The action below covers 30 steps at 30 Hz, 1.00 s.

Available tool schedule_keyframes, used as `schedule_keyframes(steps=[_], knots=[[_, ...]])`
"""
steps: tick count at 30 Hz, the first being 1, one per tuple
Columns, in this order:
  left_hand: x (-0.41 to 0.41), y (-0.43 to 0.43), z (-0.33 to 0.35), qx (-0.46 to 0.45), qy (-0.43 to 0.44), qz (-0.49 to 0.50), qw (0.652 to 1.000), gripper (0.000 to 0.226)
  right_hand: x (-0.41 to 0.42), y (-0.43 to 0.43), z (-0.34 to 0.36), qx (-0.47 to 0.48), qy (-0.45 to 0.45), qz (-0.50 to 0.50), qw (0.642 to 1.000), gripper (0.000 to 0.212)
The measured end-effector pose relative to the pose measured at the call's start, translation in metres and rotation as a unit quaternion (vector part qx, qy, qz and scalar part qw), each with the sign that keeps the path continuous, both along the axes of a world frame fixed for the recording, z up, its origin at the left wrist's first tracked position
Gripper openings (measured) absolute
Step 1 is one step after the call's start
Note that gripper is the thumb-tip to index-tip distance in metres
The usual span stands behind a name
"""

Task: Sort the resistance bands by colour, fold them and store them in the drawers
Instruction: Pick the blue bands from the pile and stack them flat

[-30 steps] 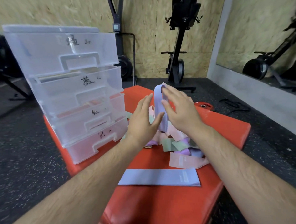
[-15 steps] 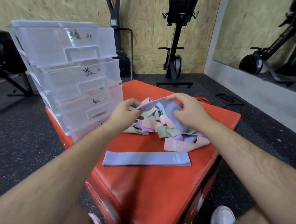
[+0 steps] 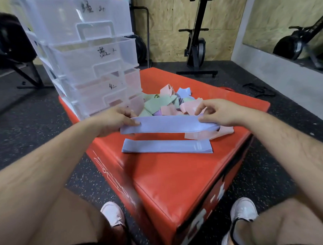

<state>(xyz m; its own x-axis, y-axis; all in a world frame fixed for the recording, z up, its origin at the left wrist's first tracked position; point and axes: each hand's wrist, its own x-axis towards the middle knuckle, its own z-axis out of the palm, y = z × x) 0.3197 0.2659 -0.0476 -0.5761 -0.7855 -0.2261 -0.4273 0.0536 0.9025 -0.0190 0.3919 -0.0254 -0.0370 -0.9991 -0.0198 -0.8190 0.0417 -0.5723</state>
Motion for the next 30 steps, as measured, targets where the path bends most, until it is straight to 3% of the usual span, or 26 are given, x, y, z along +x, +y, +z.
schedule_keyframes(steps=[7,12,15,20,23,26,28,30], knots=[[0.022,-0.005,-0.012,0.011,-0.030,0.006,0.999,0.011,-0.008,0.008,-0.006,0.065,-0.010,-0.001,0.998,0.021],[0.025,-0.005,-0.016,-0.105,-0.067,0.041,0.991,0.011,-0.007,0.013,-0.009,0.073,-0.004,-0.006,0.997,0.022],[0.027,-0.006,-0.016,-0.255,-0.110,0.065,0.959,0.012,-0.004,0.017,-0.010,0.004,0.057,-0.007,0.998,0.015],[0.030,0.007,-0.030,-0.344,-0.097,0.036,0.933,0.013,-0.012,0.025,-0.034,-0.116,0.147,0.049,0.981,0.014],[0.037,0.012,-0.049,-0.418,-0.135,-0.045,0.897,0.023,-0.011,0.035,-0.058,-0.115,0.229,0.093,0.962,0.012],[0.043,0.019,-0.062,-0.424,-0.189,-0.120,0.878,0.023,-0.007,0.045,-0.078,-0.098,0.300,0.134,0.939,0.009],[0.046,0.020,-0.065,-0.447,-0.214,-0.150,0.856,0.014,-0.007,0.049,-0.083,-0.080,0.301,0.140,0.940,0.012],[0.045,0.022,-0.064,-0.456,-0.219,-0.148,0.850,0.019,-0.009,0.051,-0.082,-0.070,0.272,0.125,0.952,0.018]])
